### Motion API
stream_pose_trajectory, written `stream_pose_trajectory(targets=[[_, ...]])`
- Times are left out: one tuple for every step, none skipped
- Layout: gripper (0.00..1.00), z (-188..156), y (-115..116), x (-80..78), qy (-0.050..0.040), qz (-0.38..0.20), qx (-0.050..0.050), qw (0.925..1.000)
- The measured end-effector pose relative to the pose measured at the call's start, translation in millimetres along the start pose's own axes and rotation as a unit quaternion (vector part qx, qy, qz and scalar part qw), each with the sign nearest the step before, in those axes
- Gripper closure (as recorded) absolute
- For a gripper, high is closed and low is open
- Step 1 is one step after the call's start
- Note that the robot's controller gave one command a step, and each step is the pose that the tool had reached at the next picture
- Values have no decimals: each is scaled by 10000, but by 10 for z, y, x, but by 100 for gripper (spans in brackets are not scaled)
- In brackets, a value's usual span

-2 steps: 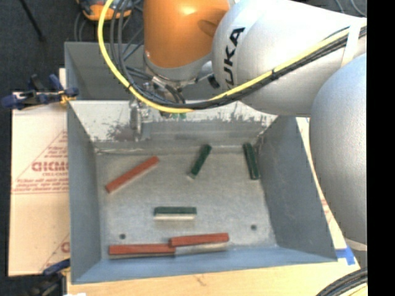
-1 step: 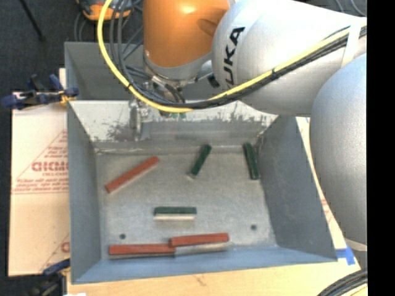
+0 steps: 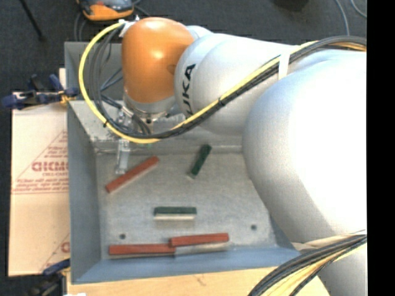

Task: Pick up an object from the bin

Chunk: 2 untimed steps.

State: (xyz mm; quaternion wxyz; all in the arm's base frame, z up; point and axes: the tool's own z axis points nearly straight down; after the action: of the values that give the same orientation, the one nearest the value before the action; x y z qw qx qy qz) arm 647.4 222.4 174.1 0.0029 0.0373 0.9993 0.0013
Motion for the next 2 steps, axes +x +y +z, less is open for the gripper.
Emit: stream_pose_trajectory(targets=[[0,79,13,6,13,68,2,10000],[0,521,-374,252,-9,-417,4,9991]])
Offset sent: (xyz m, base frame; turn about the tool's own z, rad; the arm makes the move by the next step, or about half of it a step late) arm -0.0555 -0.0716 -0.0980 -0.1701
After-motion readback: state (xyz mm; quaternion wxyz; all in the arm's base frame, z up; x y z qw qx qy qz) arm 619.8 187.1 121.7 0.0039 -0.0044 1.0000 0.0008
